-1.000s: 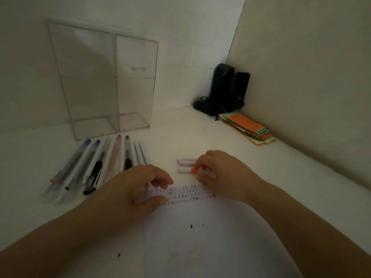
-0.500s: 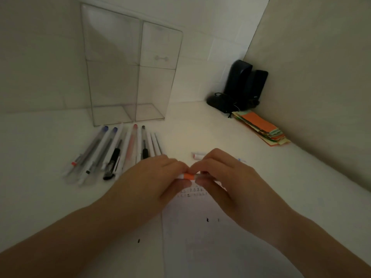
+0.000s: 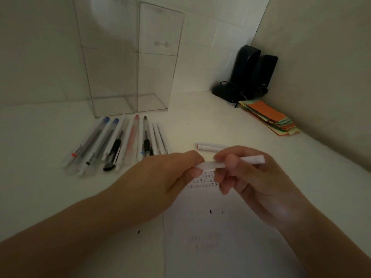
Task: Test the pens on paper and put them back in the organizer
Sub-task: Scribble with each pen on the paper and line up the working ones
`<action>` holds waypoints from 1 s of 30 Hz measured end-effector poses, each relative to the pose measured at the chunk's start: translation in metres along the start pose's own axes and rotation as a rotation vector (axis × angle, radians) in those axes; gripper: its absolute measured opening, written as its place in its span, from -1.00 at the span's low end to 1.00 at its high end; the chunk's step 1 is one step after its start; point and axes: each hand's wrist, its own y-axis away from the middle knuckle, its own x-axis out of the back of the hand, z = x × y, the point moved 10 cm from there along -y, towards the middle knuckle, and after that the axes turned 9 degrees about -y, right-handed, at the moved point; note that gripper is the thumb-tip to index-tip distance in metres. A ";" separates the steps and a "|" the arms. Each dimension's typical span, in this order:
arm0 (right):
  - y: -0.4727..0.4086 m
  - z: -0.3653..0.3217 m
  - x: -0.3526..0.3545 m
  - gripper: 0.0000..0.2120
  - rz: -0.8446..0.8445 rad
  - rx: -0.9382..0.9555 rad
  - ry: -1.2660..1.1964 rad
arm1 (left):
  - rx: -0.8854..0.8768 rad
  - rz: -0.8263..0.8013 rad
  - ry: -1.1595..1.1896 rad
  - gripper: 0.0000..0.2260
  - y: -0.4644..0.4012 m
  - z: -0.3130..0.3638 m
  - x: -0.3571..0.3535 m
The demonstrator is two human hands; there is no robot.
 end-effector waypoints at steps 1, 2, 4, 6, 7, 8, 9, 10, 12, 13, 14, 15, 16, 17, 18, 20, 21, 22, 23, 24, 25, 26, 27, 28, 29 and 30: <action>0.000 0.004 -0.007 -0.83 -0.046 -0.016 0.031 | -0.030 -0.004 -0.010 -0.74 0.000 0.004 -0.001; 0.001 0.008 -0.011 -0.87 -0.063 -0.021 0.089 | -0.057 -0.014 -0.021 -0.78 0.001 0.007 -0.002; -0.001 0.011 -0.012 -0.88 -0.032 -0.020 0.159 | -0.076 -0.048 0.010 -0.81 0.002 0.012 -0.003; -0.002 0.011 -0.010 -0.81 -0.007 -0.028 0.132 | -0.016 -0.091 0.090 -0.80 0.000 0.009 -0.002; -0.003 0.011 -0.008 -0.78 0.002 -0.047 0.081 | 0.045 -0.091 0.114 -0.78 -0.001 0.002 0.001; -0.003 0.013 -0.006 -0.76 0.006 -0.070 0.033 | 0.106 -0.084 0.109 -0.75 -0.002 -0.007 0.004; -0.003 0.014 -0.005 -0.73 0.018 -0.098 0.001 | 0.148 -0.072 0.080 -0.77 -0.002 -0.017 0.007; -0.003 0.017 -0.002 -0.72 0.050 -0.118 0.009 | 0.173 -0.063 0.042 -0.83 -0.001 -0.027 0.010; -0.002 0.022 0.008 -0.73 0.142 -0.161 0.114 | 0.193 -0.076 -0.021 -0.88 0.002 -0.041 0.011; 0.000 0.025 0.010 -0.73 0.169 -0.198 0.169 | 0.191 -0.101 -0.030 -0.86 0.004 -0.045 0.009; 0.000 0.028 0.009 -0.78 0.167 -0.238 0.203 | 0.193 -0.140 -0.030 -0.84 0.006 -0.047 0.005; 0.000 0.031 0.007 -0.85 0.148 -0.278 0.214 | 0.187 -0.167 -0.031 -0.84 0.006 -0.047 0.001; -0.001 0.033 0.004 -0.90 0.118 -0.308 0.223 | 0.172 -0.181 -0.043 -0.85 0.006 -0.046 -0.001; -0.002 0.034 -0.001 -0.91 0.088 -0.331 0.236 | 0.157 -0.194 -0.058 -0.86 0.006 -0.045 -0.003; -0.004 0.035 -0.003 -0.89 0.067 -0.341 0.261 | 0.140 -0.209 -0.071 -0.87 0.005 -0.043 -0.005; -0.009 0.036 -0.006 -0.82 0.074 -0.345 0.340 | 0.116 -0.230 -0.093 -0.88 0.003 -0.043 -0.007; -0.011 0.038 -0.007 -0.80 0.089 -0.347 0.387 | 0.114 -0.234 -0.092 -0.89 0.003 -0.043 -0.008; -0.014 0.041 -0.010 -0.80 0.099 -0.345 0.422 | 0.114 -0.235 -0.092 -0.88 0.003 -0.043 -0.008; -0.017 0.043 -0.014 -0.80 0.103 -0.339 0.446 | 0.113 -0.230 -0.100 -0.88 0.003 -0.044 -0.008; -0.021 0.045 -0.017 -0.80 0.113 -0.320 0.463 | 0.108 -0.225 -0.110 -0.88 0.003 -0.045 -0.009; -0.025 0.046 -0.020 -0.78 0.134 -0.287 0.479 | 0.100 -0.215 -0.114 -0.87 0.002 -0.045 -0.009; -0.028 0.045 -0.021 -0.75 0.160 -0.237 0.488 | 0.093 -0.204 -0.116 -0.87 0.002 -0.045 -0.008; -0.030 0.044 -0.022 -0.72 0.192 -0.186 0.488 | 0.087 -0.196 -0.120 -0.88 0.002 -0.046 -0.008; -0.031 0.043 -0.021 -0.72 0.221 -0.135 0.477 | 0.084 -0.192 -0.126 -0.88 0.002 -0.046 -0.008; -0.030 0.042 -0.020 -0.72 0.246 -0.091 0.465 | 0.082 -0.194 -0.130 -0.88 0.002 -0.046 -0.008; -0.029 0.041 -0.018 -0.74 0.263 -0.048 0.459 | 0.081 -0.192 -0.128 -0.87 0.002 -0.046 -0.008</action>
